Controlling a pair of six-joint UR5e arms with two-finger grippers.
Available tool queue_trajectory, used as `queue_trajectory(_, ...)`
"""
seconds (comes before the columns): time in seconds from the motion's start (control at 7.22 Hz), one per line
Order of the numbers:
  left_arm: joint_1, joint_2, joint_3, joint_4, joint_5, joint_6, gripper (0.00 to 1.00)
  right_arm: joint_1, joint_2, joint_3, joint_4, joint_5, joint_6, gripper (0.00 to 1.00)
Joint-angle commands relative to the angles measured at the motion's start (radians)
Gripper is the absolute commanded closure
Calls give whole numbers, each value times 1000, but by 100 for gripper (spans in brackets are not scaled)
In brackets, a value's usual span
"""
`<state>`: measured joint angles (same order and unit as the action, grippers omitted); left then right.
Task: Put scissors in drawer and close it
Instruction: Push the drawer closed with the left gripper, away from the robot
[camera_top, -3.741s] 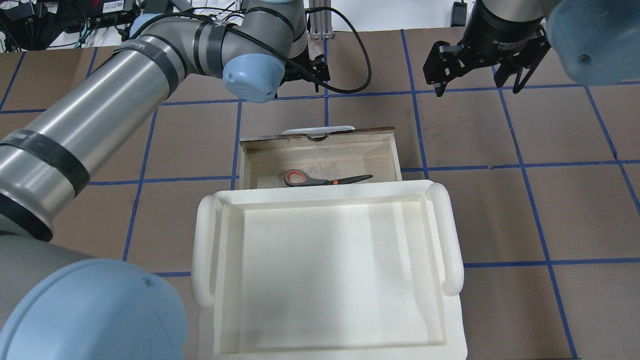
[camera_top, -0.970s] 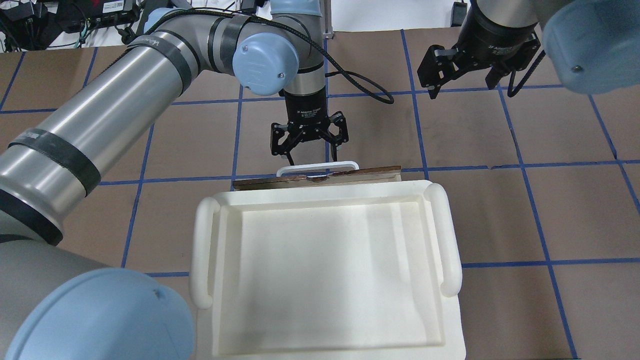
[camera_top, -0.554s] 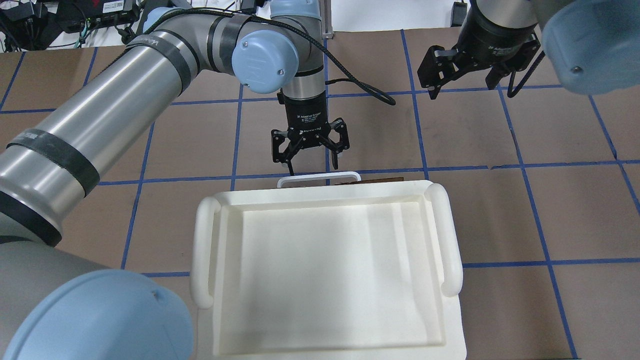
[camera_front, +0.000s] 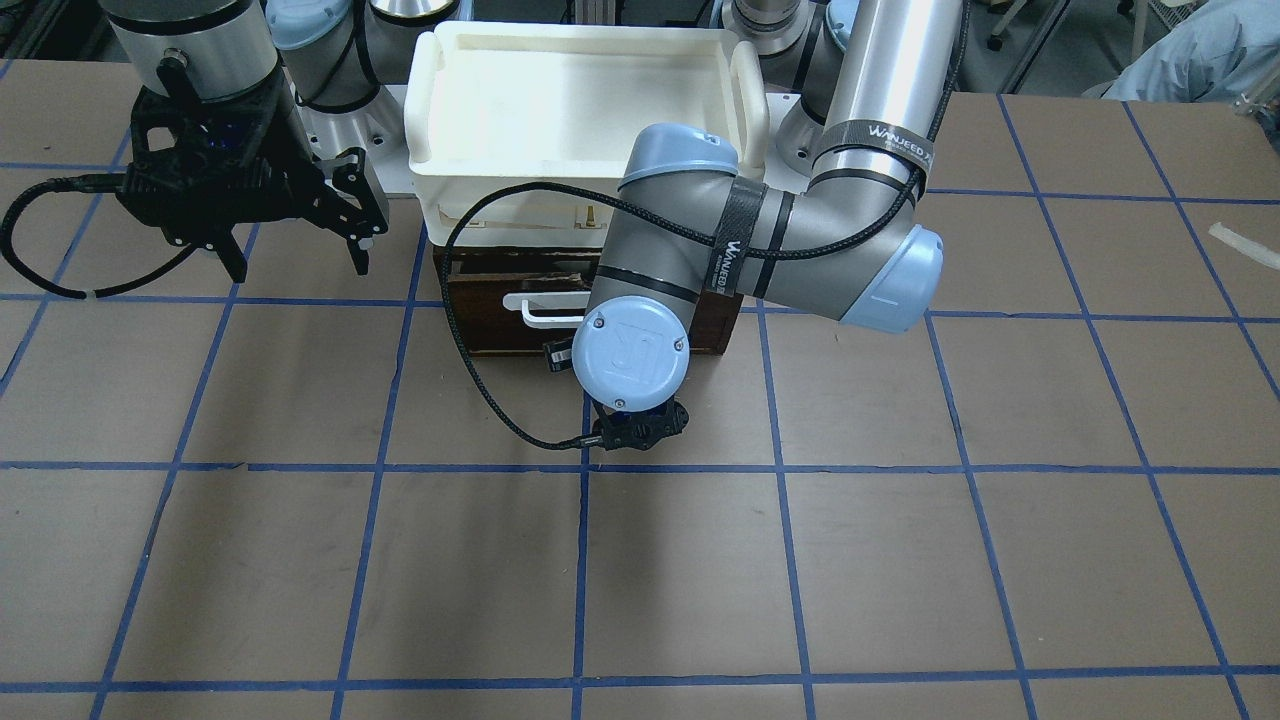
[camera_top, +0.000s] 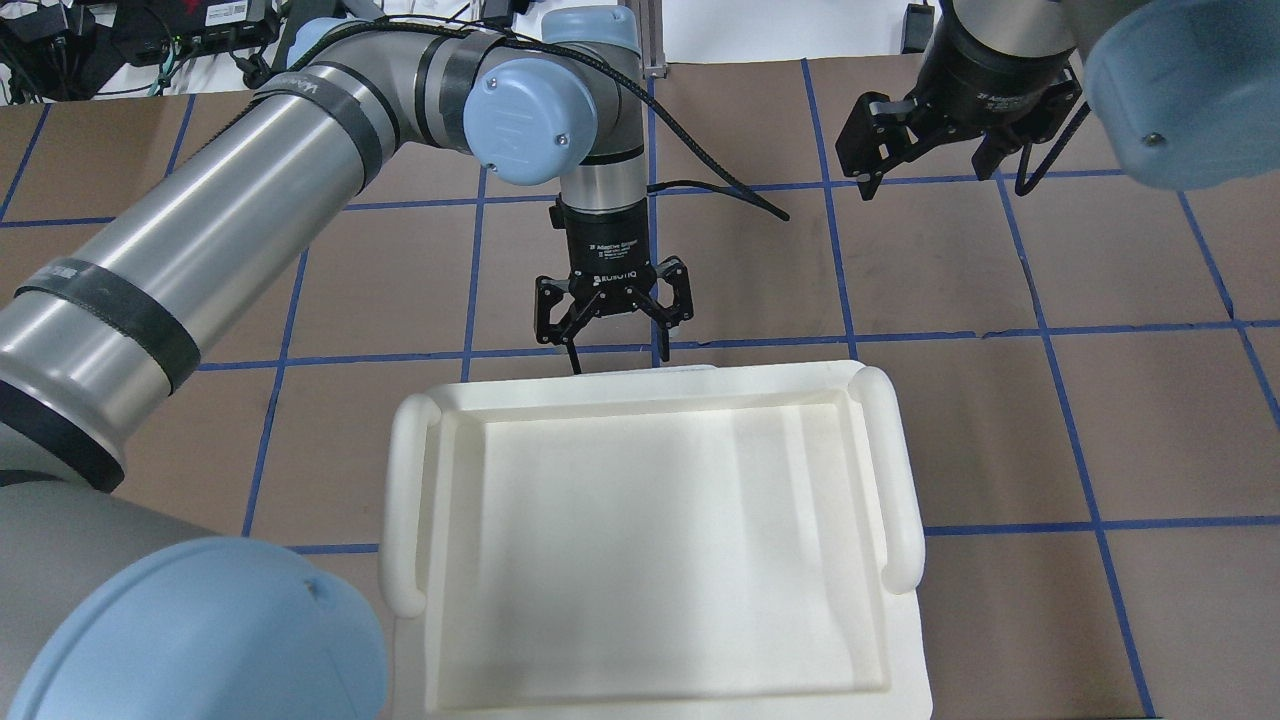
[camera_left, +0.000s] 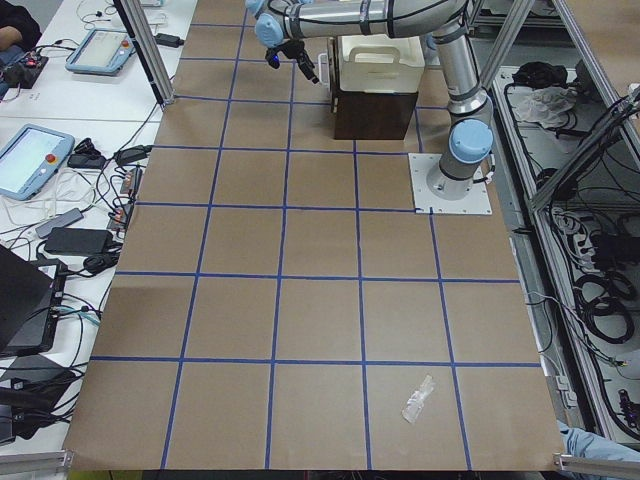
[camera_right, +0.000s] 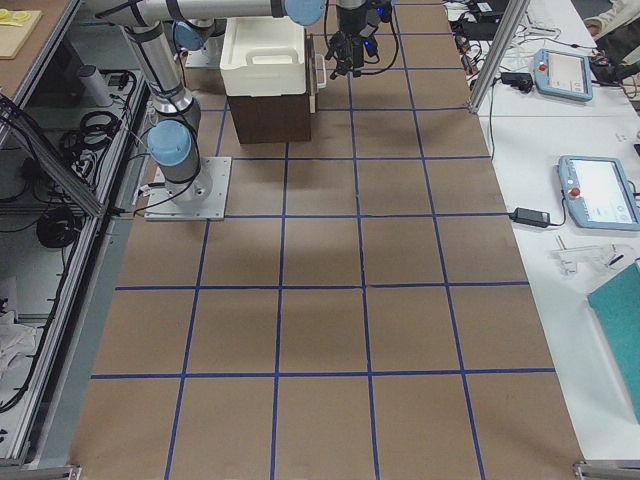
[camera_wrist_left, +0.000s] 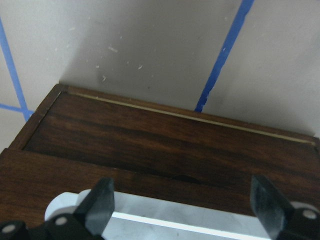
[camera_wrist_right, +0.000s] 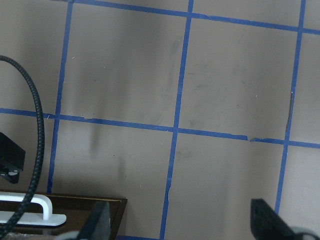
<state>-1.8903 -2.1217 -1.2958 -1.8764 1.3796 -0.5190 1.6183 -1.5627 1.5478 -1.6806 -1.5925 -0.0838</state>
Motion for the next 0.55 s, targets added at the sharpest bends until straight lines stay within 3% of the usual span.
queue_trajectory(0.0, 0, -1, -10, -23, -49, 1, 0, 0, 0, 0, -1, -7, -1, 0)
queue_trajectory(0.42, -6, 6, -25, -73, -39, 4, 0, 0, 1, 2, -1, -6, -1, 0)
